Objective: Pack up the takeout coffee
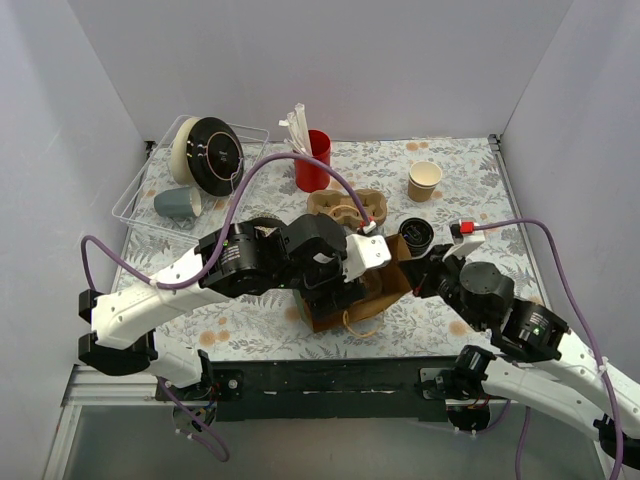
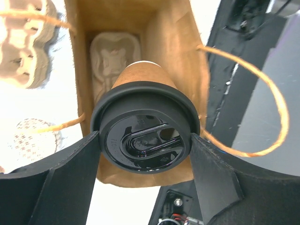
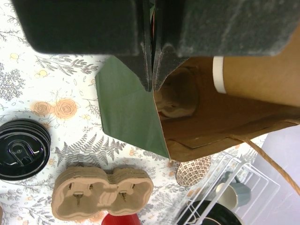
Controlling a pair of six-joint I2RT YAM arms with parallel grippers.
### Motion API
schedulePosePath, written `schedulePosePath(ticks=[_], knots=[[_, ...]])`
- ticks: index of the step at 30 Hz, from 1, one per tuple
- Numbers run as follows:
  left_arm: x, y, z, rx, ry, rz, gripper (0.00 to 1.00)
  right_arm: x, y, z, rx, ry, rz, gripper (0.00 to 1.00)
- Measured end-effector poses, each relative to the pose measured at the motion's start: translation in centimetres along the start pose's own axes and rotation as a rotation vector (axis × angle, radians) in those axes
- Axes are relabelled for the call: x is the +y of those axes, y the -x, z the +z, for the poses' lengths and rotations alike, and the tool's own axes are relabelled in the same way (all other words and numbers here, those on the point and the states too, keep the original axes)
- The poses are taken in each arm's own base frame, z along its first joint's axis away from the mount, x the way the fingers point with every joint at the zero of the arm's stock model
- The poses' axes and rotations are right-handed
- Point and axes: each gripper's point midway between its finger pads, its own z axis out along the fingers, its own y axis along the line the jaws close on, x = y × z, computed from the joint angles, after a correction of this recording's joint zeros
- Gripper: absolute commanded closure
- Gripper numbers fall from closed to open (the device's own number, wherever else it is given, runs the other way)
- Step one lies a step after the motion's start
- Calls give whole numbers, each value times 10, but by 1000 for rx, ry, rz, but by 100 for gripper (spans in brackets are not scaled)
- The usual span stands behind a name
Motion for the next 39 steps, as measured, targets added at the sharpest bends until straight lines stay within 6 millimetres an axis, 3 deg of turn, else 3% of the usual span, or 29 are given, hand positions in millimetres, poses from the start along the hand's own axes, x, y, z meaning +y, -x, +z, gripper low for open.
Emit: schedulePosePath(ticks=[11,20,29,39], knots=[[16,-3,6,50,92,59,100,0,-3,-4,3,21,-1,99],[4,-7,29,114,105,136,100,7,-3,5,34,5,0,99],[1,-26,33,177,93,162,100,10,6,-7,-19,80,-63,99],[4,-36,33,219,114,156,100,16,-4,-2,23,104,-41,99]])
